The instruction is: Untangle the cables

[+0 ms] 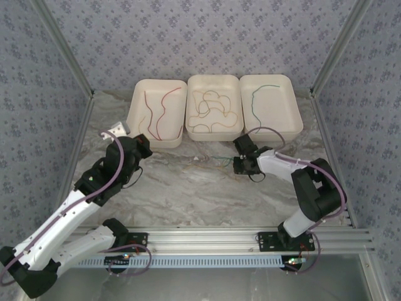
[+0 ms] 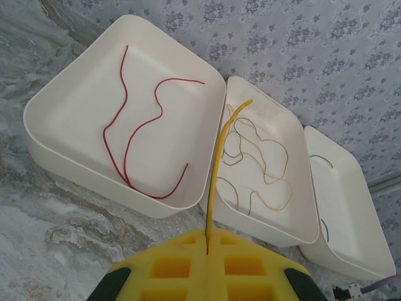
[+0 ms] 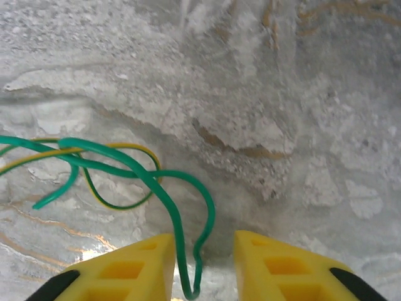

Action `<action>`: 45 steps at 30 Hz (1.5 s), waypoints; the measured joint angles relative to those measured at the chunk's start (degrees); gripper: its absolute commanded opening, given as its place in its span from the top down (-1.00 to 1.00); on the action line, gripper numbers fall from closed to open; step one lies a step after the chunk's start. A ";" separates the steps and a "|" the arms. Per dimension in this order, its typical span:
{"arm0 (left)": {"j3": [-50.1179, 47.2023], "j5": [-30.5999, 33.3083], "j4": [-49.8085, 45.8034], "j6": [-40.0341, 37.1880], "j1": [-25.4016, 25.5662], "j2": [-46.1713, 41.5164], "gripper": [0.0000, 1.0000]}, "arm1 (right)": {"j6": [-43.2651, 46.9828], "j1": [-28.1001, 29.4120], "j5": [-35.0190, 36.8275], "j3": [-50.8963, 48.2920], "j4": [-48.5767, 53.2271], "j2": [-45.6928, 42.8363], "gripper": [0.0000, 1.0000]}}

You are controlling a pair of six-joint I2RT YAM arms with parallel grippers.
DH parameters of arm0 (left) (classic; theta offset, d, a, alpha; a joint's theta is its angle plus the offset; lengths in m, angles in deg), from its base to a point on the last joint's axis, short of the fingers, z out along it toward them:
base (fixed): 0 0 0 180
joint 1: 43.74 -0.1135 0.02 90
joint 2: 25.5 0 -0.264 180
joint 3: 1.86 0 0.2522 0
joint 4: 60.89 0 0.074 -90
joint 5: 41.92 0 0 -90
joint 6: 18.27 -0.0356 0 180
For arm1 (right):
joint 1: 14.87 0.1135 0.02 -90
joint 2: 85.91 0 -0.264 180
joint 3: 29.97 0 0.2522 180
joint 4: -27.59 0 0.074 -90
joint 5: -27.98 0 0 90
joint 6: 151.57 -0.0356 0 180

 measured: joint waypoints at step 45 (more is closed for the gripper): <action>39.98 -34.84 -1.33 -10.51 -23.15 15.10 1.00 | -13.53 7.28 6.82 0.96 4.35 -15.58 -0.12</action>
